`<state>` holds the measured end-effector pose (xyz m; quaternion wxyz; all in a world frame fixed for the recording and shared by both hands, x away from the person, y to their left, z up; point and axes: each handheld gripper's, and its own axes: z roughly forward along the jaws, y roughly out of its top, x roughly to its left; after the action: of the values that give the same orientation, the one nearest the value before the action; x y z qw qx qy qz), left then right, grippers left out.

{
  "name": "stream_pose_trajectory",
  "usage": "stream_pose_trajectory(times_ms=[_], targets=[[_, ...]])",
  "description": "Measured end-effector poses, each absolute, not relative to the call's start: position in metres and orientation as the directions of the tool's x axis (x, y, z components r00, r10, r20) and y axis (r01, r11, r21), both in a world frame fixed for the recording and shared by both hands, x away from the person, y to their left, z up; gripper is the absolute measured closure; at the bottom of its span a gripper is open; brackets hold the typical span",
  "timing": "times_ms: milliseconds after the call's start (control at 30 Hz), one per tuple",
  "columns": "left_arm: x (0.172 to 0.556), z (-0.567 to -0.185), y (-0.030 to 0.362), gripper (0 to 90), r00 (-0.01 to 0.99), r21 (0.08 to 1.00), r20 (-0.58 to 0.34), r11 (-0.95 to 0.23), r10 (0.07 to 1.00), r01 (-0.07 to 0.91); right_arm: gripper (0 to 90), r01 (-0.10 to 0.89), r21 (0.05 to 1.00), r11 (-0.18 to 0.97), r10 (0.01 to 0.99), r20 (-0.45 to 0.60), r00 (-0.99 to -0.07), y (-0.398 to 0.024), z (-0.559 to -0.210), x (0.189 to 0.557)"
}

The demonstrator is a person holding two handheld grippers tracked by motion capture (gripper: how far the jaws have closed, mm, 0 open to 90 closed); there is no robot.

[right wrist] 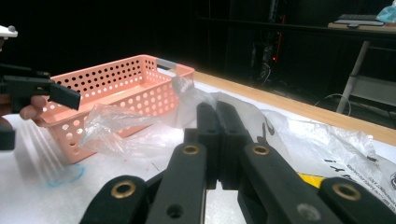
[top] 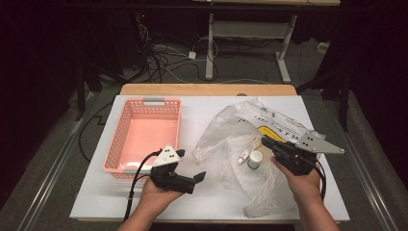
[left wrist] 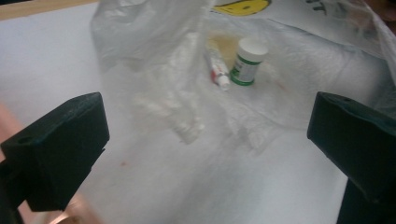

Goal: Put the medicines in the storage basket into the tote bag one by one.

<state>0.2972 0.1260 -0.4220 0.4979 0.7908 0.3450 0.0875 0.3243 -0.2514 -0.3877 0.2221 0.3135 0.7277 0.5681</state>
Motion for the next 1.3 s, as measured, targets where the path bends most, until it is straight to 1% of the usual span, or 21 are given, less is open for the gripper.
stream_pose_trajectory(times_ms=[133, 400, 533, 967, 1300], targets=[[0.3, -0.421, 0.145, 0.0, 0.709, 0.843, -0.206, -0.246, 0.675, 0.478, 90.0, 0.2, 0.967, 0.16, 0.705, 0.03, -0.708, -0.25, -0.387, 0.323], [0.31, -0.427, 0.184, 0.0, 0.615, 0.818, -0.162, -0.244, 0.772, 0.521, 90.0, 0.2, 0.966, 0.162, 0.704, 0.029, -0.71, -0.251, -0.388, 0.323], [0.313, -0.43, 0.199, 0.0, 0.582, 0.806, -0.178, -0.222, 0.794, 0.549, 90.0, 0.204, 0.966, 0.162, 0.706, 0.031, -0.707, -0.251, -0.388, 0.324], [0.316, -0.434, 0.23, 0.0, 0.521, 0.787, -0.192, -0.186, 0.832, 0.588, 90.0, 0.205, 0.965, 0.163, 0.704, 0.032, -0.709, -0.252, -0.389, 0.324], [0.317, -0.435, 0.228, 0.0, 0.529, 0.782, -0.19, -0.198, 0.827, 0.591, 90.0, 0.213, 0.962, 0.169, 0.702, 0.034, -0.711, -0.25, -0.391, 0.324]])
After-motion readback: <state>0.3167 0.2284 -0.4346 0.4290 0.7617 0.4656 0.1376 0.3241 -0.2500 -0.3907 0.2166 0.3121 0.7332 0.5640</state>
